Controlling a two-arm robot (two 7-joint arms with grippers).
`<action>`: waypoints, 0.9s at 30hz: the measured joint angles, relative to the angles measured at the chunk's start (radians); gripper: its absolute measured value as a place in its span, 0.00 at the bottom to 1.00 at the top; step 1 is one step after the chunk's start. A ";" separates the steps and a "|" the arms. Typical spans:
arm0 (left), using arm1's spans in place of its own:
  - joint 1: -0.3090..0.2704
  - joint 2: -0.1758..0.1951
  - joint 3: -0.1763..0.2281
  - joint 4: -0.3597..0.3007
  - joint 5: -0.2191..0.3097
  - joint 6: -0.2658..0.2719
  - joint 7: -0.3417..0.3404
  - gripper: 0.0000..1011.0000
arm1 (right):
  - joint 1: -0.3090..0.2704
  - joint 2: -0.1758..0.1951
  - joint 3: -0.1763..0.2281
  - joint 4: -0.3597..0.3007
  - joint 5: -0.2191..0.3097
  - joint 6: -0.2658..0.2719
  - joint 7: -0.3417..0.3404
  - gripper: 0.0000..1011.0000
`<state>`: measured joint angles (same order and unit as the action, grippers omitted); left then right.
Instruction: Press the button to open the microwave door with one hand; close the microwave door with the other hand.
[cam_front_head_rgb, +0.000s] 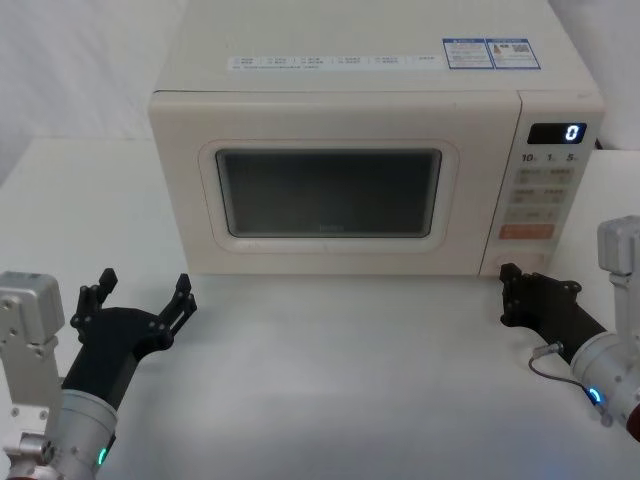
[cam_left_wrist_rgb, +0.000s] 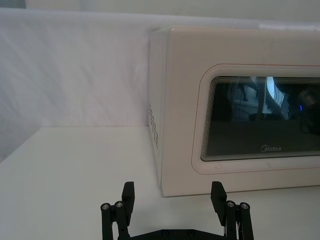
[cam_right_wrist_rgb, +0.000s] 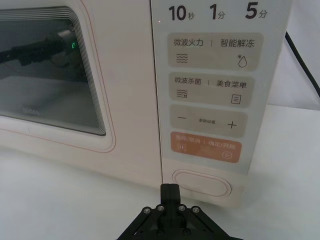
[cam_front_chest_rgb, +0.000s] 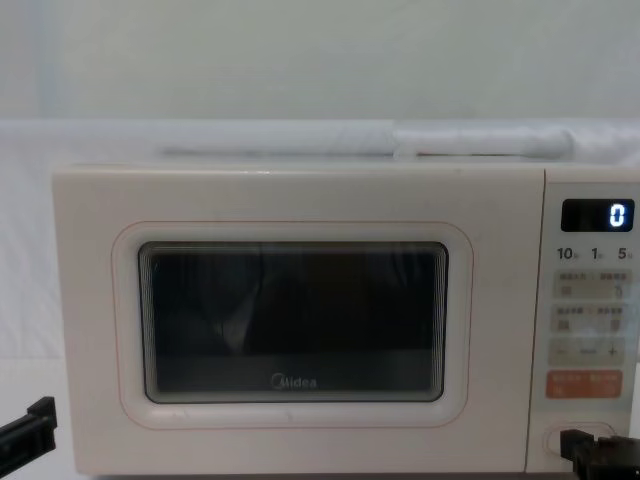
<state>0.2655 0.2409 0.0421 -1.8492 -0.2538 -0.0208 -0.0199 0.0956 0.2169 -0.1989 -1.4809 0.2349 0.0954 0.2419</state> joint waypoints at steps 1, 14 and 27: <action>0.000 0.000 0.000 0.000 0.000 0.000 0.000 0.99 | 0.001 -0.002 0.000 0.003 0.003 -0.001 -0.002 0.00; 0.000 0.000 0.000 0.000 0.000 0.000 0.000 0.99 | 0.021 -0.013 0.003 0.027 0.017 -0.005 -0.019 0.00; 0.000 0.000 0.000 0.000 0.000 0.000 0.000 0.99 | 0.041 -0.017 0.005 0.062 0.004 -0.014 -0.039 0.00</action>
<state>0.2655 0.2409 0.0422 -1.8492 -0.2538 -0.0208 -0.0199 0.1370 0.1997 -0.1941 -1.4193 0.2387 0.0812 0.2027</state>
